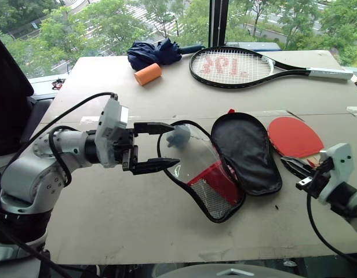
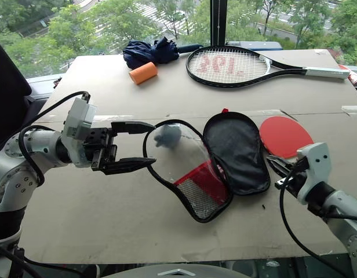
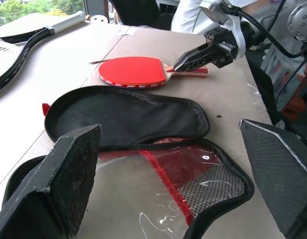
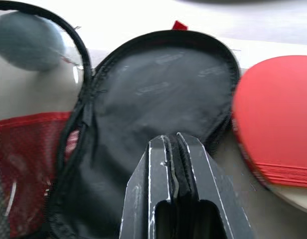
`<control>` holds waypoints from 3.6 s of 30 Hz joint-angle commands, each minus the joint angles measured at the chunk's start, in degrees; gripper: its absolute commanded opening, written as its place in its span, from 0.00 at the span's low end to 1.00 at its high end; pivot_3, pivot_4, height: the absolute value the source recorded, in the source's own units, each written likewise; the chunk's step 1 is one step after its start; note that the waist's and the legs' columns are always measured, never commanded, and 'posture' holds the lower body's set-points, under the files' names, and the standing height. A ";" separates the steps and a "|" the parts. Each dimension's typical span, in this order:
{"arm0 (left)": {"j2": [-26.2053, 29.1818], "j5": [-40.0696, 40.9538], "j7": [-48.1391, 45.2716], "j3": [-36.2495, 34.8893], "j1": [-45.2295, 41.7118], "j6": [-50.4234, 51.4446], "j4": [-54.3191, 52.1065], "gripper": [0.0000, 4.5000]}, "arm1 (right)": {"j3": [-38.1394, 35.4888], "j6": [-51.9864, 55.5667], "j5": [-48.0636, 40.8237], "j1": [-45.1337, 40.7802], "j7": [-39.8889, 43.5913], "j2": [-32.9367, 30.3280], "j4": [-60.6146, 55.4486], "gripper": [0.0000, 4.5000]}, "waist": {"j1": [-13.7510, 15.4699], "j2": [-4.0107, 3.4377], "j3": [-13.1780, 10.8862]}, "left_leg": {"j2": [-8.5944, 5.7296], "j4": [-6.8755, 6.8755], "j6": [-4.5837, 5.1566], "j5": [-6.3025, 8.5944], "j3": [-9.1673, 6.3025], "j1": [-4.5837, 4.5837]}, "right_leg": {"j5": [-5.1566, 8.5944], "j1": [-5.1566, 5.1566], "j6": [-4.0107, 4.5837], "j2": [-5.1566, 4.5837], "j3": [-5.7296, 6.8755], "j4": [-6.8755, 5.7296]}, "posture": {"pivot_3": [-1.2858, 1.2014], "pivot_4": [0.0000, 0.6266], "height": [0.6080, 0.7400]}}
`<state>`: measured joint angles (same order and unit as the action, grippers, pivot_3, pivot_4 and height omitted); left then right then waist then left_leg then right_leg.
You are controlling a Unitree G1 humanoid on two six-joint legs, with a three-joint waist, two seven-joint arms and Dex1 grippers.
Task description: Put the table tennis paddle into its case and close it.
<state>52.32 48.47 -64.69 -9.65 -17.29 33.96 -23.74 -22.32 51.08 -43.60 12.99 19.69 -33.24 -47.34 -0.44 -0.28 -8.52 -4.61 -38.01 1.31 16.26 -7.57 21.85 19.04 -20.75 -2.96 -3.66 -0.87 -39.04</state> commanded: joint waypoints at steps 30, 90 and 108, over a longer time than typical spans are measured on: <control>2.44 1.21 -2.30 -4.23 0.62 1.21 -2.94 1.00 | -13.45 10.26 6.16 -3.04 -0.25 -7.94 9.95 0.22 | -0.39 -0.05 -0.07 | -0.03 -0.15 0.06 0.04 0.06 0.01 | -0.04 0.01 -0.08 0.01 -0.06 -0.12 | 0.52 0.24 1.00; -2.75 -13.05 -3.77 -9.39 31.35 -11.36 2.58 1.00 | -10.29 -31.71 10.01 4.75 37.76 -1.60 17.28 0.99 | -0.13 0.19 -0.15 | 0.17 -0.11 0.27 0.16 0.65 -0.07 | -0.04 -0.46 -0.07 0.06 -0.61 -0.77 | 0.52 0.24 1.00; -16.49 -32.24 1.38 9.02 14.36 -38.16 23.16 1.00 | -16.89 -39.64 -2.05 7.18 58.19 -10.66 24.83 0.99 | 0.36 0.29 -0.18 | 0.16 -0.24 0.30 0.19 0.63 -0.03 | -0.05 -0.40 -0.08 0.05 -0.56 -0.70 | 0.52 0.24 1.00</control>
<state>36.10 15.88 -63.44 -1.16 -1.93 -3.00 0.13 -36.77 11.92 -43.71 20.10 78.09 -43.25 -21.36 -0.08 0.01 -8.71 -4.46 -38.29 1.62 16.46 -6.95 21.85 18.99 -21.15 -3.05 -3.61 -1.40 -39.74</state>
